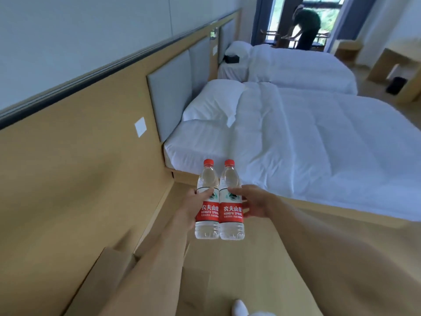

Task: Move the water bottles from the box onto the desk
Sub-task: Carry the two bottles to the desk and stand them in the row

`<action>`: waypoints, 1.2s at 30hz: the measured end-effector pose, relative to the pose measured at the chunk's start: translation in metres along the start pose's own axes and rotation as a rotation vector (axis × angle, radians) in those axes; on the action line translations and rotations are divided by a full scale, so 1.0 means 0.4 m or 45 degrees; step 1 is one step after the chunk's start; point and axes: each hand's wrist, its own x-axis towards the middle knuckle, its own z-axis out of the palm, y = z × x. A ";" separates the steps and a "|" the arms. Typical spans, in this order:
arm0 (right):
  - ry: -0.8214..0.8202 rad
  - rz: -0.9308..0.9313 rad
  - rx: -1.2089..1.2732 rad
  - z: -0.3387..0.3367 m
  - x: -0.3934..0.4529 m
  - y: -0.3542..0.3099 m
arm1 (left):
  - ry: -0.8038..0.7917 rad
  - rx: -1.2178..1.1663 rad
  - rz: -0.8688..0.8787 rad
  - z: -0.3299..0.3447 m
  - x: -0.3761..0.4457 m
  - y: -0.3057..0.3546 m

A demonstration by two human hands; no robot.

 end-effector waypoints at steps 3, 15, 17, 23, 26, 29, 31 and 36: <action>0.130 -0.001 0.067 -0.101 -0.070 0.048 | -0.113 0.115 0.005 0.112 0.016 -0.001; 0.517 -0.031 0.446 -0.497 -0.370 0.317 | -0.680 0.370 -0.193 0.636 -0.012 -0.103; 0.562 -0.018 0.486 -0.564 -0.422 0.370 | -0.743 0.399 -0.226 0.730 -0.034 -0.137; 0.694 0.000 0.609 -0.764 -0.580 0.524 | -0.832 0.530 -0.265 1.009 -0.097 -0.257; 0.742 0.004 0.668 -0.860 -0.658 0.597 | -0.889 0.597 -0.269 1.142 -0.126 -0.312; 0.802 0.001 0.714 -0.947 -0.738 0.661 | -0.954 0.650 -0.273 1.270 -0.161 -0.359; 0.848 0.001 0.741 -1.002 -0.792 0.699 | -1.020 0.683 -0.276 1.355 -0.189 -0.385; 0.980 0.013 0.777 -1.120 -0.922 0.766 | -1.120 0.729 -0.270 1.547 -0.249 -0.438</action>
